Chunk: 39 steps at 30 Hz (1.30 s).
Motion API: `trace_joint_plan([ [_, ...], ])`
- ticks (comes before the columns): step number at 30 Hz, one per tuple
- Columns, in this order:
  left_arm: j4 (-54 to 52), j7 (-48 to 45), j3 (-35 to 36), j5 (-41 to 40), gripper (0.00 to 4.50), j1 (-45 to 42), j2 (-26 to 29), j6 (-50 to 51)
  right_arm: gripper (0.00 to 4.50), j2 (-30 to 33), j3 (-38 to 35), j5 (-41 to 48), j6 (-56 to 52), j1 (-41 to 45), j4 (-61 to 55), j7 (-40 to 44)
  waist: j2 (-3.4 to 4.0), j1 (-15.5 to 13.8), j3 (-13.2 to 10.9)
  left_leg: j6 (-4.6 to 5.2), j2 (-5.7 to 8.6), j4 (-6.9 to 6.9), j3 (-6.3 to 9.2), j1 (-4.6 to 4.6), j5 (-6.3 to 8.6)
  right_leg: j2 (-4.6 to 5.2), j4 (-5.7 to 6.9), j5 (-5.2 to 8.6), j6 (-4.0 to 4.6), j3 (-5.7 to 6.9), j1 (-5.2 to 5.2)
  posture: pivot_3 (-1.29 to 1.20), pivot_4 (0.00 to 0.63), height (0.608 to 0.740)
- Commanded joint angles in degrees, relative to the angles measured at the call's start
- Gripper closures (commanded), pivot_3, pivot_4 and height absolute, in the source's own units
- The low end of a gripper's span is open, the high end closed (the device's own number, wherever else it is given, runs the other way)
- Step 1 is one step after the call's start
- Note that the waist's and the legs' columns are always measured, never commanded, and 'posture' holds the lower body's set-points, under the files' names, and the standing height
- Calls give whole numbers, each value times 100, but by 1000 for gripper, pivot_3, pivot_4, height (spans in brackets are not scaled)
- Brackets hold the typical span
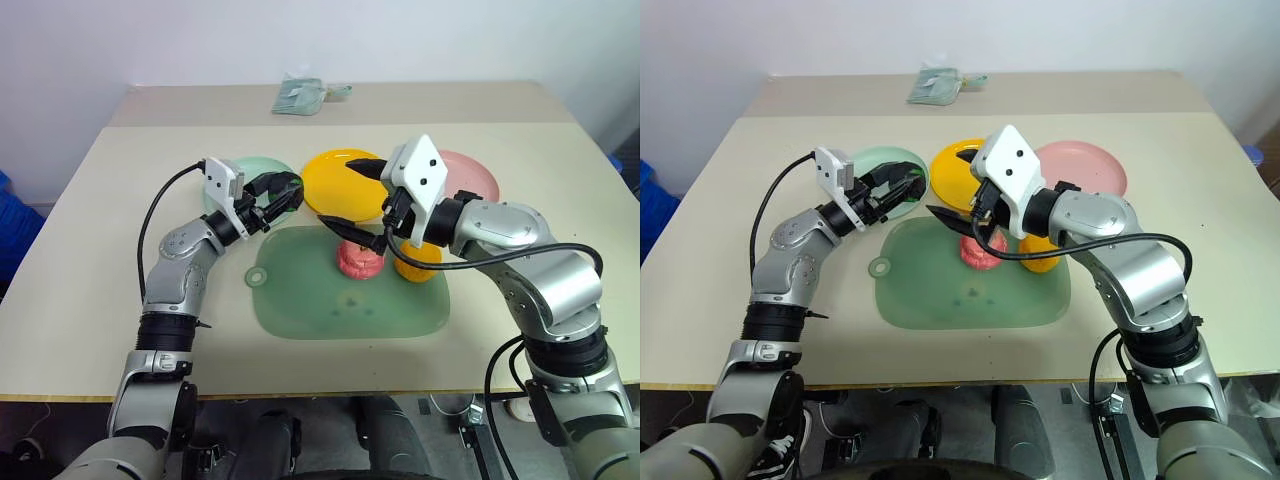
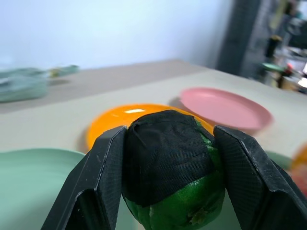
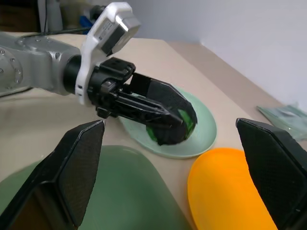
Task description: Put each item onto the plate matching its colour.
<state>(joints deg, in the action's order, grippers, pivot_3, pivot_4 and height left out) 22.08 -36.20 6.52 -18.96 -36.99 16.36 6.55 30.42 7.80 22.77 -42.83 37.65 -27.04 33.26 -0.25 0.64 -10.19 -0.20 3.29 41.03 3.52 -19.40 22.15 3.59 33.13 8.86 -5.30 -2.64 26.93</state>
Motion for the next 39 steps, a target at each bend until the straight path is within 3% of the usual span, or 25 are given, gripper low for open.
trace_joint_plan([
  [1,669,1216,639,58,1617,-540,-202,-492,0,-16,-63,-232,169,103,35,-145,0,-19,0,-1,0,0,0,1,0,0,0,0,0,0,0,0,150,740],
  [7,1379,1936,579,594,1617,-783,-301,-1129,0,47,-61,-320,199,30,51,-53,-1,-11,0,0,3,-4,4,-6,0,3,-4,0,0,4,1,0,150,740],
  [12,1356,1739,487,608,25,-742,-309,-1100,0,17,-77,-359,227,35,74,-29,-1,-4,0,1,5,-4,4,-8,1,4,-3,0,0,4,3,0,150,740],
  [16,795,968,467,170,25,-662,-268,-833,0,49,-107,-392,252,-19,87,10,-1,0,0,-1,4,-3,4,-6,-1,3,0,0,0,4,2,0,150,740],
  [22,-465,-1027,299,-837,25,-300,143,-153,0,363,-195,-340,101,-285,44,220,0,16,0,0,3,-4,3,-7,0,4,-1,0,0,3,3,0,150,740],
  [27,-1642,-3177,-146,-1921,25,398,1289,1641,0,956,-391,276,-465,-751,-296,877,2,41,-1,3,0,-5,1,-5,2,-2,1,0,0,0,3,0,150,740],
  [33,-2016,-3821,-215,-2125,25,729,1666,2051,0,842,-295,436,-787,-656,-66,781,1,16,-2,29,-2,1,3,10,16,-2,0,1,0,2,-8,0,150,740],
  [39,-2219,-4085,-172,-2291,25,821,1900,2440,0,615,176,-10,-974,-519,306,417,1,19,-2,0,-5,-1,3,2,0,-5,2,1,0,2,3,0,150,740],
])
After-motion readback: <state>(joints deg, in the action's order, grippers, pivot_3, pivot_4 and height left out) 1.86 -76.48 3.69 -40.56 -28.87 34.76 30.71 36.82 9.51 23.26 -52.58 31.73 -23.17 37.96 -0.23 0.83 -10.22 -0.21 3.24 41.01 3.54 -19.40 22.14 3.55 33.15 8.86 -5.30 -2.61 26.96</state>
